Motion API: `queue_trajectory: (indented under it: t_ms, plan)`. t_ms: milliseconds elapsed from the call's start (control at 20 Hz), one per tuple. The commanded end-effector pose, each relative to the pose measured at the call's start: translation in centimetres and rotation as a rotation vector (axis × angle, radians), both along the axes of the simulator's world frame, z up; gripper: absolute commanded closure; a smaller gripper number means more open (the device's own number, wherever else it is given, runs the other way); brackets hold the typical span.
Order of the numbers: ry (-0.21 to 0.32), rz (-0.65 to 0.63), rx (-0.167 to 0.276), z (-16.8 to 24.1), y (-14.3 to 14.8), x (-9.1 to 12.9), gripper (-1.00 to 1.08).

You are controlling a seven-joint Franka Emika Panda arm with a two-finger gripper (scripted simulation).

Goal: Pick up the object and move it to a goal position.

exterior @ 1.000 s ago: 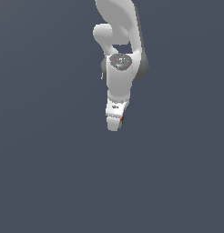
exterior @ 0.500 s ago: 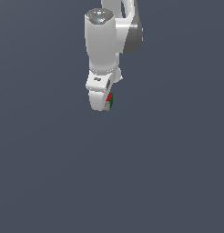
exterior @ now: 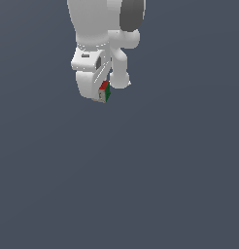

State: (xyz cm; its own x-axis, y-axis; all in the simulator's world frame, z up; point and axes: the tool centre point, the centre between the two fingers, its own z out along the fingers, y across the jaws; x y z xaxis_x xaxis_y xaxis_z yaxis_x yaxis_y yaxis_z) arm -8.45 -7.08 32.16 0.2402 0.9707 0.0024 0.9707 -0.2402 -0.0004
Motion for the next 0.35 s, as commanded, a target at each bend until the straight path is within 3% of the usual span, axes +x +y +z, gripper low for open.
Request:
queue_trajectory:
  t_ms: [0,300]
  plan:
    - [0.0,0.0,-0.001,1.15,-0.62,-0.2,1.08]
    - [0.0,0.0,-0.001,2.12,-1.22,-0.35,1.08]
